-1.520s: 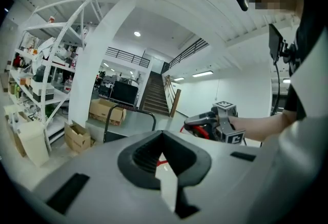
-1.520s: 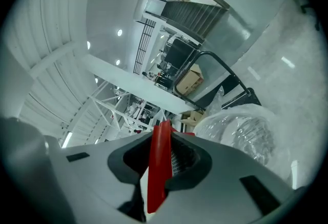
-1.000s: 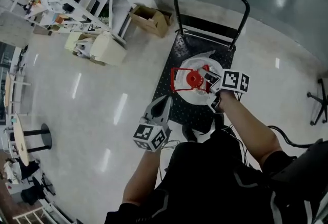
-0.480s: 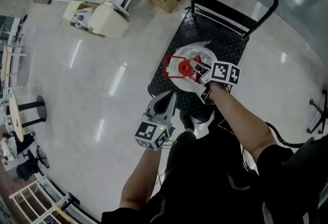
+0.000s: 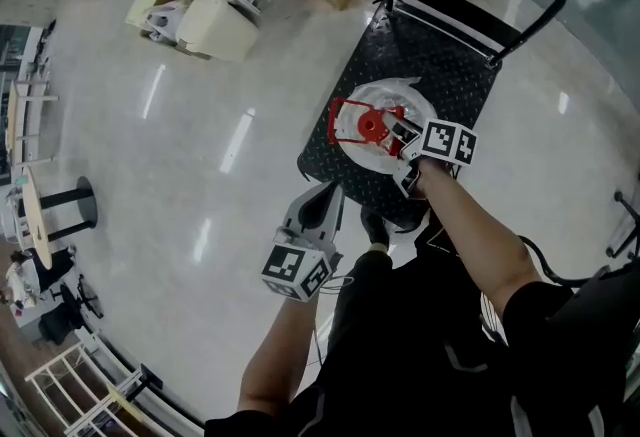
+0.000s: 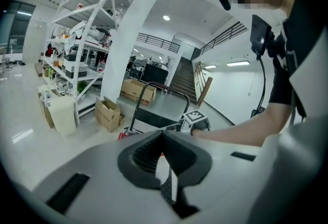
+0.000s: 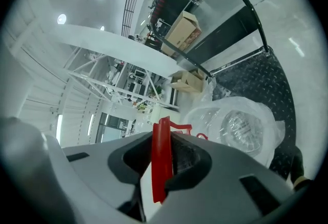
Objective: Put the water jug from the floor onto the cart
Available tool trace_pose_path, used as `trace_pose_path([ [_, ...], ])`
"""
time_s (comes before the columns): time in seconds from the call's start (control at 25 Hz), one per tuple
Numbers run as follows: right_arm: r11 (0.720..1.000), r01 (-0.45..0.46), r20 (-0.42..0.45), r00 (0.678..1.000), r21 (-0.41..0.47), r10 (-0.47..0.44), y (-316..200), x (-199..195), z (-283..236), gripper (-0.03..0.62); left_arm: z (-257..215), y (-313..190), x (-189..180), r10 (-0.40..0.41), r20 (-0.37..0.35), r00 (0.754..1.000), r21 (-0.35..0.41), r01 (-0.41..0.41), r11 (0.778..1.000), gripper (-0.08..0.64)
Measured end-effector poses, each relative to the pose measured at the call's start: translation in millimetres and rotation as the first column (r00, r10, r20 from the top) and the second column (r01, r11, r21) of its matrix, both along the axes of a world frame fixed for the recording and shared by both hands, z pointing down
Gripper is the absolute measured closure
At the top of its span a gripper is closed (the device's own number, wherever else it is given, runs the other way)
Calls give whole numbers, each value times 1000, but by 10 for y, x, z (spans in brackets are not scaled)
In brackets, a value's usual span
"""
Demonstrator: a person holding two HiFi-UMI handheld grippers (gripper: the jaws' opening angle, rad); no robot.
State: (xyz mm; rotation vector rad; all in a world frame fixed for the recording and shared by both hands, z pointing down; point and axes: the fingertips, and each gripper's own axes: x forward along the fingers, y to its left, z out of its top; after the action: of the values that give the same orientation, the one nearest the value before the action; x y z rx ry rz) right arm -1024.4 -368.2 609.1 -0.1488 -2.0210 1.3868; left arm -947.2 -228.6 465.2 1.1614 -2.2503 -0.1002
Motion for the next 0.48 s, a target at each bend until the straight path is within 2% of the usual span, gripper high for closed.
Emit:
trace_pose_path([
  [0.16, 997, -69, -28, 997, 24, 69, -333, 153, 30, 522, 5, -45, 61, 20, -16, 1000, 7, -20, 1000, 568],
  [0.32, 986, -156, -100, 982, 54, 161, -794, 414, 225, 522, 17, -181, 123, 47, -15, 999, 9, -47, 999, 568],
  [0.48, 982, -141, -147, 976, 126, 159, -1038, 593, 494, 522, -36, -329, 172, 76, -9, 997, 14, -76, 997, 568],
])
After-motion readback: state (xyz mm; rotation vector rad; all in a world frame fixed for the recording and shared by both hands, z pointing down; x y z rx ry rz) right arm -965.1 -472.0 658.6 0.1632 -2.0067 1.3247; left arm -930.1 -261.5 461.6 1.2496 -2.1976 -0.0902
